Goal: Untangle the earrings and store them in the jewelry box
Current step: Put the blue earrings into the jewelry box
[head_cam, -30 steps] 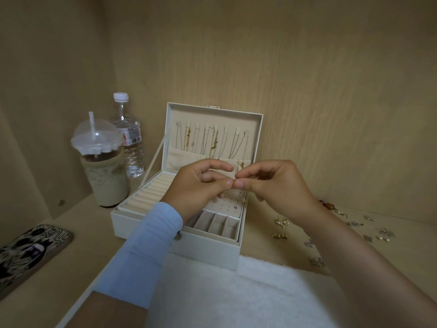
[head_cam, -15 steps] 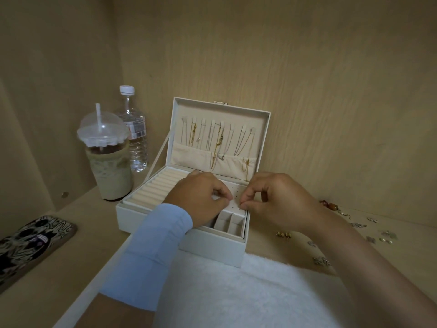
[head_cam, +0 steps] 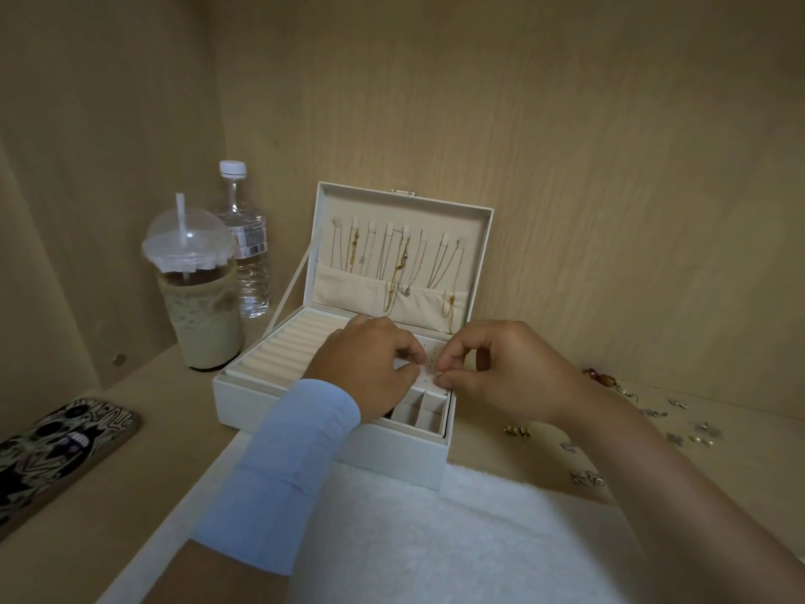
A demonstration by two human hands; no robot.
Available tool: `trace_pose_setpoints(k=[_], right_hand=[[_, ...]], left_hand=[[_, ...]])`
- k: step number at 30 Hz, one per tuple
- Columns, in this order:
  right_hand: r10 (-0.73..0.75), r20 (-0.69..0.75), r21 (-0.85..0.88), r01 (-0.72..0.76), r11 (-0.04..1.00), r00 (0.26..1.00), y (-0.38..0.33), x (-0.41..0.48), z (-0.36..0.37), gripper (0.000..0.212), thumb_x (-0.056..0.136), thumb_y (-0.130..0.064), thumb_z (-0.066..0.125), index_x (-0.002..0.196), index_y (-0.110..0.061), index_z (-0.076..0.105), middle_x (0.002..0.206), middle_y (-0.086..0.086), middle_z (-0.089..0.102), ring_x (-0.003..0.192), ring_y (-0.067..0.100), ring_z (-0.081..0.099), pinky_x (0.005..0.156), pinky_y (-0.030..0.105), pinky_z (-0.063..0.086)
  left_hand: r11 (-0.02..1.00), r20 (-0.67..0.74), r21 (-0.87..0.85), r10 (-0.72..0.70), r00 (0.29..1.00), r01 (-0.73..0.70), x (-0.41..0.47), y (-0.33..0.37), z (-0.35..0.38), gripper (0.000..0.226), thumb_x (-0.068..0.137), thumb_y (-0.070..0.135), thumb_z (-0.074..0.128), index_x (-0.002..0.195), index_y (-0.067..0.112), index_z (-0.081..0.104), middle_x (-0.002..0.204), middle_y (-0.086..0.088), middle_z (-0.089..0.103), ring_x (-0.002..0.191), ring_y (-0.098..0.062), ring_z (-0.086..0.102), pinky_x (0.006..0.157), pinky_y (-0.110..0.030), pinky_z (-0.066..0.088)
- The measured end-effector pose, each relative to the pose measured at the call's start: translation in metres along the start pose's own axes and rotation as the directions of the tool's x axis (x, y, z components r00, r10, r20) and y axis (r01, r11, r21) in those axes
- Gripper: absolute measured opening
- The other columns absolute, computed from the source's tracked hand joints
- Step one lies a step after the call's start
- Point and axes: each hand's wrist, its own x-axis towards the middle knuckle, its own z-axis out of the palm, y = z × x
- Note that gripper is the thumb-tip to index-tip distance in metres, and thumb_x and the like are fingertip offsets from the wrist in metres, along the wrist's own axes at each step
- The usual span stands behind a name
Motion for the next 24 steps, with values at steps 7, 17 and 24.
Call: trace_pose_setpoints(k=[7,17,24], right_hand=[[0.161,-0.068,-0.01,-0.162,0.987,0.985,0.028,-0.022,-0.048,0.008,0.09,-0.023,0.074,0.087,-0.03,0.076,0.084,-0.018,0.071,0.056,-0.006,0.057,0.057,0.009,0.041],[0.313,0.17,-0.387,-0.228,0.893,0.934,0.057,-0.059,-0.04,0.017,0.085,-0.032,0.07,0.098,-0.041,0.077,0.094,-0.022,0.072,0.089,-0.001,0.063,0.083,0.026,0.053],[0.281,0.189,-0.367,-0.198,0.909,0.941,0.063,-0.055,-0.029,0.016,0.086,-0.033,0.072,0.101,-0.035,0.078,0.102,-0.015,0.074,0.098,0.008,0.063,0.083,0.03,0.052]], left_hand=[[0.996,-0.1,-0.044,0.071,0.992,-0.075,0.003,0.029,-0.001,0.015,0.091,0.033,0.061,0.102,0.039,0.069,0.11,0.016,0.061,0.109,-0.01,0.048,0.096,-0.032,0.043],[0.85,0.348,0.416,0.181,0.92,-0.325,0.027,0.11,0.047,0.02,0.088,0.038,0.06,0.102,0.035,0.074,0.104,0.01,0.067,0.106,-0.017,0.051,0.094,-0.026,0.025],[0.817,0.422,0.495,0.071,0.904,-0.295,0.032,0.11,0.069,0.019,0.089,0.032,0.061,0.101,0.033,0.075,0.103,0.006,0.071,0.102,-0.019,0.058,0.1,-0.027,0.029]])
